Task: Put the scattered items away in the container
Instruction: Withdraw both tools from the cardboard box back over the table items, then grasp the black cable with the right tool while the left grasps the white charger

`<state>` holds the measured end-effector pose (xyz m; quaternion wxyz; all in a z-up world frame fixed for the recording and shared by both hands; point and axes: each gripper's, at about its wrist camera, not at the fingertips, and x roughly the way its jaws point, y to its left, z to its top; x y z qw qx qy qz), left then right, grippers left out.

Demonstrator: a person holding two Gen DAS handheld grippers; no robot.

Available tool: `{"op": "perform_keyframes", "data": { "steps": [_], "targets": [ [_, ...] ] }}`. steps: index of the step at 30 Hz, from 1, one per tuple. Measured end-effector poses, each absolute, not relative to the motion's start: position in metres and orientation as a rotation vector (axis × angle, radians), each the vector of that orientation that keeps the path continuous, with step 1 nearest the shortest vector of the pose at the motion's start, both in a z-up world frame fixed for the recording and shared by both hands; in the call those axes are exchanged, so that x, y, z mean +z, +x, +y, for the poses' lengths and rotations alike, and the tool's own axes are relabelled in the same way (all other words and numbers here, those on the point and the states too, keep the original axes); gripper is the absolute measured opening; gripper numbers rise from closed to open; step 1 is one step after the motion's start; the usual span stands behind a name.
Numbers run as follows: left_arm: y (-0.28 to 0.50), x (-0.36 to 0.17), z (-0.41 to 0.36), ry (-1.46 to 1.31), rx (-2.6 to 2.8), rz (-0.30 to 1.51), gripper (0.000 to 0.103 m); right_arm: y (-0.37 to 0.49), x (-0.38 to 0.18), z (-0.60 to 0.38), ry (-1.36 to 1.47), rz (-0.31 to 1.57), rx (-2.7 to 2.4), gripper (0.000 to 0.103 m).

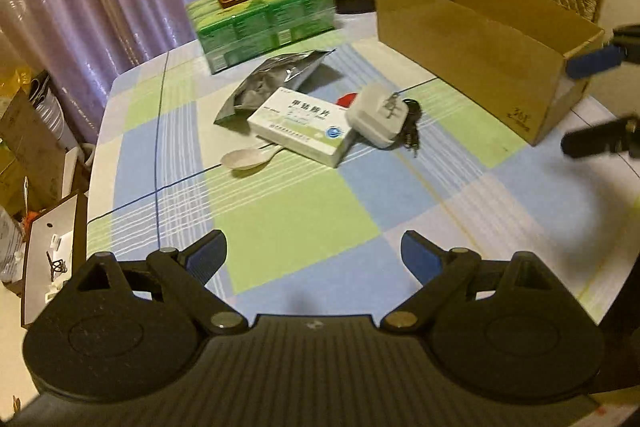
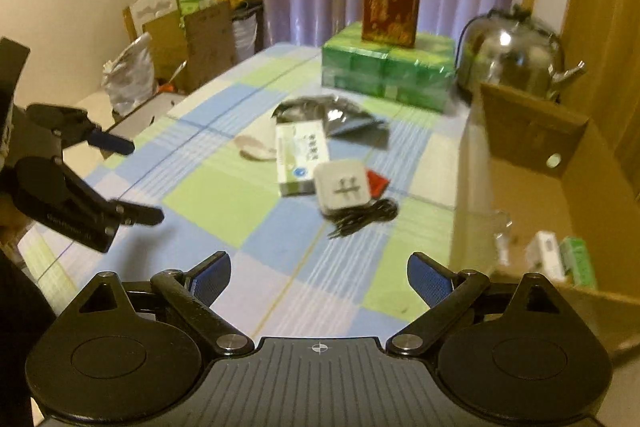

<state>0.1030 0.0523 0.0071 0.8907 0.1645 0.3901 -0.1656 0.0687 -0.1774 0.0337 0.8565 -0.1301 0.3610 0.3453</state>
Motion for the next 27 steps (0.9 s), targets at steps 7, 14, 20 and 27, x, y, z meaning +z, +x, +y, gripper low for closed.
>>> {"op": "perform_keyframes", "data": {
  "steps": [7, 14, 20, 27],
  "targets": [
    [0.127, -0.004, 0.059, 0.309, -0.34, 0.809, 0.092, 0.084, 0.007, -0.155, -0.255, 0.816, 0.717, 0.092],
    [0.164, -0.025, 0.06, 0.273, -0.333, 0.821, 0.092, 0.111, -0.016, -0.135, -0.255, 0.808, 0.686, 0.074],
    [0.191, -0.042, 0.059, 0.246, -0.331, 0.804, 0.092, 0.14, -0.032, -0.124, -0.249, 0.801, 0.652, 0.068],
    [0.211, -0.057, 0.054, 0.175, -0.307, 0.81, 0.092, 0.178, -0.055, -0.123, -0.193, 0.841, 0.59, 0.063]
  ]
}}
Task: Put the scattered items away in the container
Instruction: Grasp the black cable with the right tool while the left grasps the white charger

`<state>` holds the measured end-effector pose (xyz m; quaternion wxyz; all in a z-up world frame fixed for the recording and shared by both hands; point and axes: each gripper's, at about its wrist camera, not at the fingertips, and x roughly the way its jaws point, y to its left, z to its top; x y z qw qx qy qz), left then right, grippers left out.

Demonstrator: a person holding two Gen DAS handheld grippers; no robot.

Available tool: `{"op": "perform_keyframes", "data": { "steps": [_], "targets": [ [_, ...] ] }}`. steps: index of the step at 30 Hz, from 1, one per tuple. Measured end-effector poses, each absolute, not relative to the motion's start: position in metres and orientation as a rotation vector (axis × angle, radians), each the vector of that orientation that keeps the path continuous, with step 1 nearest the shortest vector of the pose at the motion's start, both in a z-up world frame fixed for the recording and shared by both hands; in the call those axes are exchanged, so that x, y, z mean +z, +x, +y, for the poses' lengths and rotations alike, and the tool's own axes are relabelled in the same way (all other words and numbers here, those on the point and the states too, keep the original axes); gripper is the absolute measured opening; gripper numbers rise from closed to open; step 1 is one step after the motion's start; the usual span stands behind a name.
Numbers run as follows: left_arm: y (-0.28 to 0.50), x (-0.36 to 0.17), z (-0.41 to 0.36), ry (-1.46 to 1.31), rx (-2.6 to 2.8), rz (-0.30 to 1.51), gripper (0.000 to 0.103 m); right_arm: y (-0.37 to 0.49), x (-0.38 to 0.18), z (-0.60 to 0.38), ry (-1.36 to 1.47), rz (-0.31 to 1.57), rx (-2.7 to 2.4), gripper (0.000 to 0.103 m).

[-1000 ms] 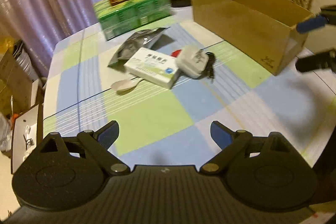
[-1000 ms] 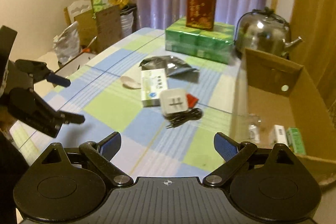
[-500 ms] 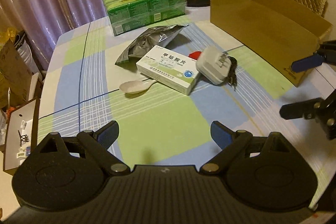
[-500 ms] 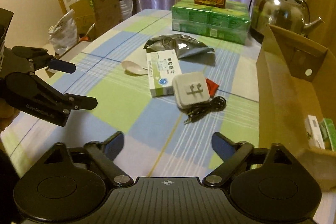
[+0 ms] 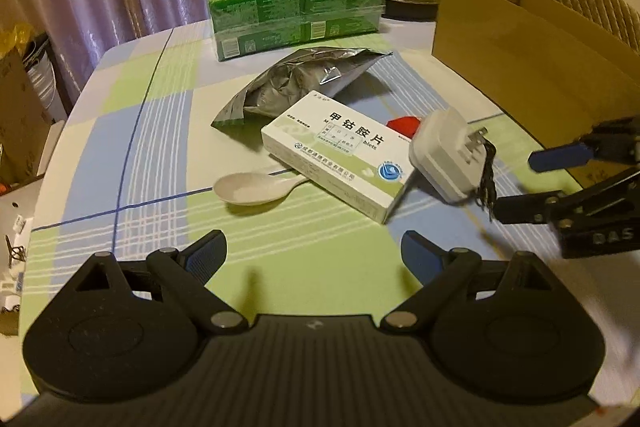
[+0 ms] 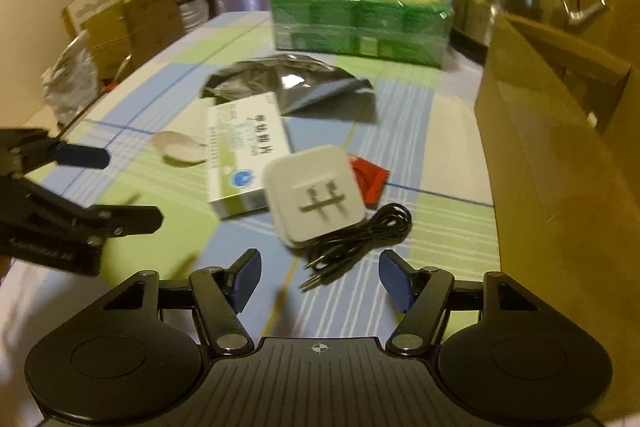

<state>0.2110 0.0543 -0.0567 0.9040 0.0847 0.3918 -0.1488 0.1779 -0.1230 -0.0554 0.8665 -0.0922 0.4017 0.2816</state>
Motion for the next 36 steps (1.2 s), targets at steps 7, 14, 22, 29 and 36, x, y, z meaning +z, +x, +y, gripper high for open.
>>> {"op": "perform_keyframes", "data": {
  "steps": [7, 14, 22, 29, 36],
  "targets": [
    [0.227, -0.057, 0.046, 0.148, -0.325, 0.797, 0.092, 0.198, -0.076, -0.124, -0.162, 0.88, 0.572, 0.063],
    [0.227, -0.063, 0.04, 0.183, -0.329, 0.822, 0.092, 0.204, -0.076, -0.121, -0.214, 0.86, 0.605, 0.033],
    [0.226, -0.061, 0.047, 0.156, -0.329, 0.836, 0.092, 0.173, -0.076, -0.109, -0.364, 0.833, 0.755, 0.023],
    [0.205, -0.046, 0.057, 0.16, -0.46, 0.808, 0.093, 0.132, -0.077, -0.103, -0.448, 0.819, 0.882, 0.023],
    [0.19, -0.056, 0.024, 0.299, -0.545, 0.793, 0.093, 0.132, -0.077, -0.126, -0.415, 0.838, 0.776, 0.023]
  ]
}}
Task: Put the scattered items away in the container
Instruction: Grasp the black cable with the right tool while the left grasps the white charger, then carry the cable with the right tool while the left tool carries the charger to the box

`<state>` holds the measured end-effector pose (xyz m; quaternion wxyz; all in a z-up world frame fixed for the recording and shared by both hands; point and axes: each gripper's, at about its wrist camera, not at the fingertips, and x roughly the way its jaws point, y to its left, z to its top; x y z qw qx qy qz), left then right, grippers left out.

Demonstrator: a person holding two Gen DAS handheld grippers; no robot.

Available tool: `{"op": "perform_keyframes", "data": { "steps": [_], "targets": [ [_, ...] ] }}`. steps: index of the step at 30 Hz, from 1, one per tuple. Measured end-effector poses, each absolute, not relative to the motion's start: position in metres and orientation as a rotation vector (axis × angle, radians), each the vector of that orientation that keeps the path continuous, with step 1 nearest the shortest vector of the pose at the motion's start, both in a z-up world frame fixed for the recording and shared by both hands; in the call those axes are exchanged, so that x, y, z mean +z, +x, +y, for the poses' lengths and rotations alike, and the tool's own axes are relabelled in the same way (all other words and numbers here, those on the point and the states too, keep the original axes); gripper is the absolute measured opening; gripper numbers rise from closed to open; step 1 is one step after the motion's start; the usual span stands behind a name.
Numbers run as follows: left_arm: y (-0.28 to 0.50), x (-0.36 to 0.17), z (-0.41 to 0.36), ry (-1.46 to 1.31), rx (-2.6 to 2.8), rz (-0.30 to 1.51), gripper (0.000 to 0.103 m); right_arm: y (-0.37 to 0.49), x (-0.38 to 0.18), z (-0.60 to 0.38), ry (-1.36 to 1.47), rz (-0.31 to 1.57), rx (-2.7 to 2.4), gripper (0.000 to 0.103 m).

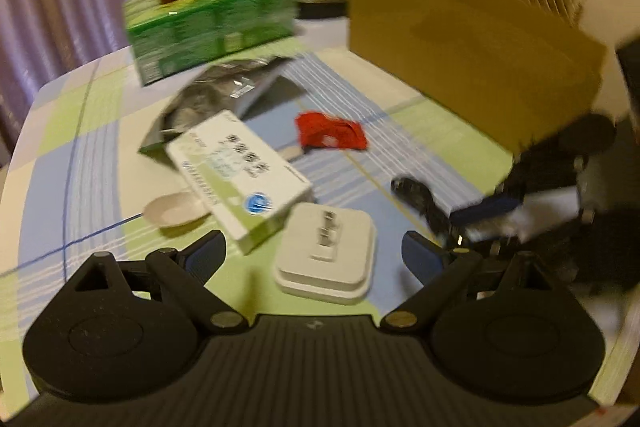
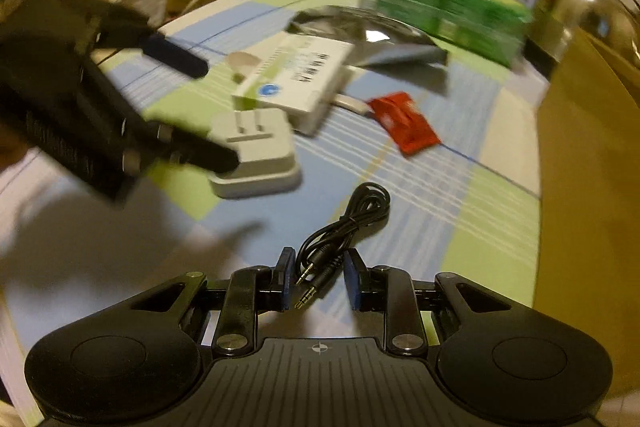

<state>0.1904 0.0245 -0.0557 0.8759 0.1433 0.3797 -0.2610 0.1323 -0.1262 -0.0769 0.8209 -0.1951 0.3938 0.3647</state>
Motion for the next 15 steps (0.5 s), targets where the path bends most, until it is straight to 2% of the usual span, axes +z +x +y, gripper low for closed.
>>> {"op": "perform_keyframes", "data": {
  "steps": [4, 6, 7, 9, 10, 15],
  "targets": [
    [0.197, -0.07, 0.016, 0.344, -0.538, 0.813, 0.092, 0.132, -0.076, -0.132, -0.402, 0.83, 0.768, 0.023],
    [0.204, -0.075, 0.017, 0.32, -0.529, 0.834, 0.088, 0.132, -0.076, -0.134, -0.384, 0.827, 0.759, 0.024],
    [0.206, -0.077, 0.018, 0.299, -0.529, 0.847, 0.085, 0.133, -0.076, -0.135, -0.369, 0.83, 0.752, 0.027],
    [0.21, -0.081, 0.019, 0.266, -0.524, 0.877, 0.069, 0.133, -0.075, -0.138, -0.33, 0.831, 0.729, 0.041],
    [0.21, -0.082, 0.019, 0.263, -0.522, 0.884, 0.065, 0.134, -0.073, -0.139, -0.306, 0.832, 0.719, 0.05],
    [0.203, -0.079, 0.02, 0.262, -0.515, 0.887, 0.063, 0.142, -0.073, -0.139, -0.222, 0.855, 0.657, 0.053]
  ]
}}
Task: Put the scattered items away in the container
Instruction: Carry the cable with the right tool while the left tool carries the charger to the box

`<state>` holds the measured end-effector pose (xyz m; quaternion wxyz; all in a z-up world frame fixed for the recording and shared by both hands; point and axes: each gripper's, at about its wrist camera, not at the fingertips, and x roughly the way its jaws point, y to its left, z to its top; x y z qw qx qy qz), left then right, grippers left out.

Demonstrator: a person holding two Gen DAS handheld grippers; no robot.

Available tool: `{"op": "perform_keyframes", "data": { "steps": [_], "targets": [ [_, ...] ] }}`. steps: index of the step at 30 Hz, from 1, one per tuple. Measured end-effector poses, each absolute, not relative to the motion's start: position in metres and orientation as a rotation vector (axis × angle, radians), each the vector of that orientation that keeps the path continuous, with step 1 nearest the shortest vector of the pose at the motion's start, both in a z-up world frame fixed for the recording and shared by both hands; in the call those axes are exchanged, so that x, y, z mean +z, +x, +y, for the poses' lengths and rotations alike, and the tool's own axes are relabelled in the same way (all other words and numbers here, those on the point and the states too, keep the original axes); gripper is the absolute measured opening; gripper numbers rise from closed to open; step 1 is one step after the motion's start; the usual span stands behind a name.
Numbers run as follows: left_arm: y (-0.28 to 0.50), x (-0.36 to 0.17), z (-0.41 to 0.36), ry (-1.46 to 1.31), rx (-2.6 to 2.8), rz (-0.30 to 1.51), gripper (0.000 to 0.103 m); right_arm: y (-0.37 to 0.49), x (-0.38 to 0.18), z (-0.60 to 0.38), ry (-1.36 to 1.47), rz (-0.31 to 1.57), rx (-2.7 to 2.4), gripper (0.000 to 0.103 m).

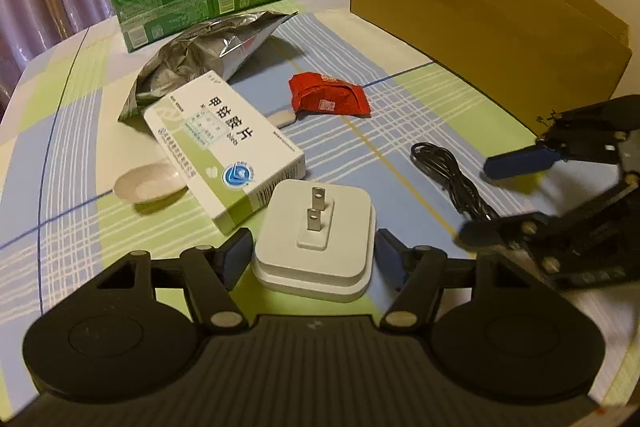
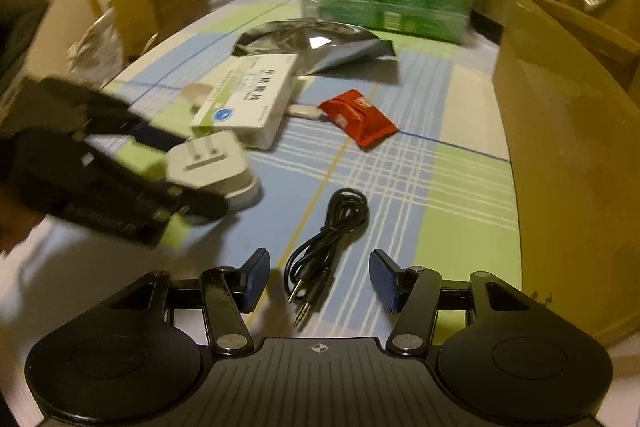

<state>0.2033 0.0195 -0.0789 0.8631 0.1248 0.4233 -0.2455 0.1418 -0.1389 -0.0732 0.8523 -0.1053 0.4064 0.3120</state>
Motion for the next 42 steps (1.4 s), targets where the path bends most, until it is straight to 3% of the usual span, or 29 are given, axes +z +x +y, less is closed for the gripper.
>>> {"op": "perform_keyframes", "data": {
  "steps": [6, 8, 9, 37, 42],
  "targets": [
    [0.194, -0.079, 0.015, 0.278, -0.526, 0.885, 0.063, 0.151, -0.076, -0.129, -0.215, 0.854, 0.629, 0.049],
    [0.194, -0.078, 0.015, 0.264, -0.525, 0.877, 0.064, 0.148, -0.075, -0.127, -0.267, 0.844, 0.639, 0.024],
    [0.195, -0.078, 0.015, 0.25, -0.522, 0.875, 0.065, 0.146, -0.075, -0.129, -0.282, 0.844, 0.647, 0.018],
    [0.187, -0.081, 0.003, 0.268, -0.521, 0.877, 0.061, 0.127, -0.073, -0.155, -0.279, 0.846, 0.581, 0.019],
    [0.187, -0.084, -0.001, 0.298, -0.526, 0.877, 0.061, 0.126, -0.072, -0.153, -0.286, 0.855, 0.576, 0.012]
  ]
}}
